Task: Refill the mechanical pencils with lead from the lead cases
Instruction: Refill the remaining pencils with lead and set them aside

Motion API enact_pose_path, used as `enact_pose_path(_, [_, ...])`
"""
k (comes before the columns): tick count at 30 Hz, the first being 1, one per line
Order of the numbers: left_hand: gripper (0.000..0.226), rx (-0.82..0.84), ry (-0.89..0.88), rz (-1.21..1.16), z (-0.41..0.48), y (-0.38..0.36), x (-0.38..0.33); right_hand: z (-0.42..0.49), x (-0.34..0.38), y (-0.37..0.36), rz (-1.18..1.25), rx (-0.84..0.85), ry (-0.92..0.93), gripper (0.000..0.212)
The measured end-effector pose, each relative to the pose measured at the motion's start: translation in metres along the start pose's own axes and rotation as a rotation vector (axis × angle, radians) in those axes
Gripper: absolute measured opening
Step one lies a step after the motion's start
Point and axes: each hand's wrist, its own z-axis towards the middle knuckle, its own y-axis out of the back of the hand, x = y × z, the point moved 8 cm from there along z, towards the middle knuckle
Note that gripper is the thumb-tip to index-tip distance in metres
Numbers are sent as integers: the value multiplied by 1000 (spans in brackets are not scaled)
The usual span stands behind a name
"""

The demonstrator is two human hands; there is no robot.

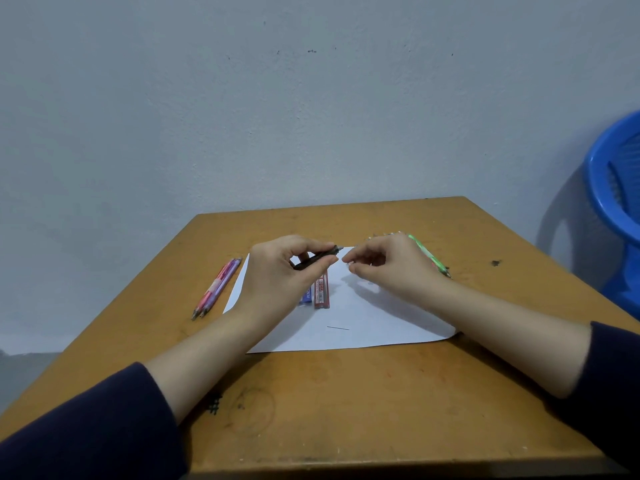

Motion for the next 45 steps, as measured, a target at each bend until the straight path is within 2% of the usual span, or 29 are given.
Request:
enact_pose_path(3, [17, 3, 2, 7, 0, 0, 1, -1, -3, 4, 256, -49, -71, 14])
enact_pose_path(9, [16, 11, -5, 21, 0, -1, 1, -3, -1, 6, 478, -77, -82, 15])
enact_pose_path(22, [9, 16, 26, -55, -2, -2, 2, -9, 8, 2, 466, -43, -57, 12])
enact_pose_path(28, [14, 36, 7, -90, -2, -4, 1, -10, 8, 3, 464, -53, -47, 12])
enact_pose_path(39, [17, 95, -168, -30, -3, -9, -9, -6, 1, 9, 469, -104, -46, 10])
enact_pose_path(45, [13, 30, -186, -6, -3, -7, -11, -3, -3, 6, 581, -77, -63, 9])
